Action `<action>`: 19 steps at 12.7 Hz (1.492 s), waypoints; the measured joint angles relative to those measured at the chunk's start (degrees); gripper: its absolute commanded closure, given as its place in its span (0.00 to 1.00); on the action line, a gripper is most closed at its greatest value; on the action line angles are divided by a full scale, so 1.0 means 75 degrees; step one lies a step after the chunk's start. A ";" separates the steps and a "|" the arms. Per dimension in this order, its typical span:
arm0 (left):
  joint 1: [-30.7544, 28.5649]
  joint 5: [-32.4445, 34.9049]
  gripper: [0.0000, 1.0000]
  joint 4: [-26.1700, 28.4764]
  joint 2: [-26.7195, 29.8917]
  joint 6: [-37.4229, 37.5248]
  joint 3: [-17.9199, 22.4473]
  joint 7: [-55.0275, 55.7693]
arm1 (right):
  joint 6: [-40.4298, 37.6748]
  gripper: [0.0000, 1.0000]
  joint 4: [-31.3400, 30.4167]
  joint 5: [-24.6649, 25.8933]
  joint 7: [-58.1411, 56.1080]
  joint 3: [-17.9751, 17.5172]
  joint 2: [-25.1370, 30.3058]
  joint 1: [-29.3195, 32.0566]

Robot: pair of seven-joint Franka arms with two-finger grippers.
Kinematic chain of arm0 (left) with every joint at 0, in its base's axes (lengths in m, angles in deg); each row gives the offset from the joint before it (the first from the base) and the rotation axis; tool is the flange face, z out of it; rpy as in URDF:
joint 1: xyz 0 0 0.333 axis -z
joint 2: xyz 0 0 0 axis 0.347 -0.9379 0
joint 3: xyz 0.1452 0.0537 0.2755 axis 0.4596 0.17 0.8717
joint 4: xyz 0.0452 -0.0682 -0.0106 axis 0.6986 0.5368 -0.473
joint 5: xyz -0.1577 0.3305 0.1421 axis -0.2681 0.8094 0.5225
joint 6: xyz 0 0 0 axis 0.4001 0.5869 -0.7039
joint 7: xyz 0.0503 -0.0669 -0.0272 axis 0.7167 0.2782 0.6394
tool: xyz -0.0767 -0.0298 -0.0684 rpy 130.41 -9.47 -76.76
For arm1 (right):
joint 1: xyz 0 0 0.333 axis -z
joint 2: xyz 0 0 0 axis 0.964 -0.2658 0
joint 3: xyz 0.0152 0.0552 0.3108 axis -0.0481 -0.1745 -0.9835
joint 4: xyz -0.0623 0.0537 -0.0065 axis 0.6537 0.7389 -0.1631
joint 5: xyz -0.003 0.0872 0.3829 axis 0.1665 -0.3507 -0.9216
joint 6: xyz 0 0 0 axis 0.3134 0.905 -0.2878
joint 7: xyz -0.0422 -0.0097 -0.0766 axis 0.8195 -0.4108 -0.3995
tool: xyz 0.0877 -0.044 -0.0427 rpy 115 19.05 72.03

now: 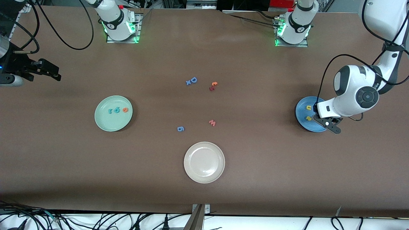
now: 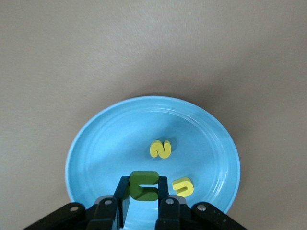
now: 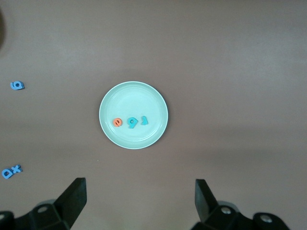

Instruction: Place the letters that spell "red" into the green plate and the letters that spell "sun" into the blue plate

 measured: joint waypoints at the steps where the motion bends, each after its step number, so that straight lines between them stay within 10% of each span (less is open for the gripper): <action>1: -0.0005 0.0000 0.71 0.0024 -0.0061 -0.0092 -0.0001 -0.0003 | 0.0000 0.00 0.0000 0.0000 0.0000 0.0000 -0.0001 0.0000; 9: -0.0045 0.0000 0.57 0.0029 -0.0165 -0.0217 -0.0006 -0.0010 | 0.0000 0.00 0.0000 0.0000 0.0000 0.0000 -0.0002 -0.0002; 12: -0.0045 0.0000 0.00 -0.0069 -0.0105 -0.0215 -0.0030 -0.0010 | 0.0000 0.00 0.0001 0.0000 -0.0001 0.0000 -0.0001 -0.0004; 19: 0.0459 -0.0827 0.00 -0.0888 0.2088 0.1953 -0.0229 0.1072 | -0.0001 0.00 0.0031 -0.0001 -0.0003 -0.0003 -0.0001 -0.0065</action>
